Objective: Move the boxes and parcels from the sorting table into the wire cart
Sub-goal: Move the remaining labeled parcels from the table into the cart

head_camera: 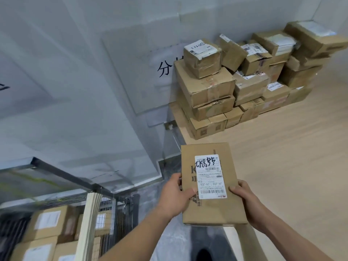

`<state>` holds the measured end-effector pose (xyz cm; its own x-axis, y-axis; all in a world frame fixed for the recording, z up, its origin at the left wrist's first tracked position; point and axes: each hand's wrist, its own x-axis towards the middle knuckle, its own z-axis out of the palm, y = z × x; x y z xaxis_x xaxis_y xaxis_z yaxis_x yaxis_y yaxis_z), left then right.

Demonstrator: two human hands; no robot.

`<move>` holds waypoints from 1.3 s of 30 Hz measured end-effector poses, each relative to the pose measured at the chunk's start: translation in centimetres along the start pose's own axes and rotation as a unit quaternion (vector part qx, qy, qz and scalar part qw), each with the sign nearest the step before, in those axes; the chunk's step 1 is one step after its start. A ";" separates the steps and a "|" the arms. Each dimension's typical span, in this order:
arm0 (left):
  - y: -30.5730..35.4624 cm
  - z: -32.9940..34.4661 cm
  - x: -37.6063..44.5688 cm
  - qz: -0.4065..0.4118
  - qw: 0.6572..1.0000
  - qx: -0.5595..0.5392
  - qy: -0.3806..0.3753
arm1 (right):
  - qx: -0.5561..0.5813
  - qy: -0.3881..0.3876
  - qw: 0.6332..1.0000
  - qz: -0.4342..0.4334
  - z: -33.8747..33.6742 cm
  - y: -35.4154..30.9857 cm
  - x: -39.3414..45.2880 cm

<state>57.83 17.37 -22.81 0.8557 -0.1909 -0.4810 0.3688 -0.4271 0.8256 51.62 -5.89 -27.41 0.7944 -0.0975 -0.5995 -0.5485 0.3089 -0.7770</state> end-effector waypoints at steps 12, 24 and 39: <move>-7.5 -13.4 -9.3 0.042 0.994 -0.012 0.101 | -0.035 -0.106 0.993 -0.038 14.8 1.3 -3.6; -15.2 -25.9 -20.9 0.065 0.940 0.216 0.255 | -0.142 -0.228 0.961 -0.059 28.2 4.4 -5.4; -18.7 -29.8 -29.3 -0.092 0.870 0.308 0.373 | -0.201 -0.408 0.890 -0.029 41.0 3.7 -4.6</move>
<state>36.67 57.35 -15.37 0.8852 0.4595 -0.0729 0.4563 -0.8269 0.3286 56.63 34.51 -19.62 0.6591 0.6686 -0.3442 -0.4182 -0.0545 -0.9067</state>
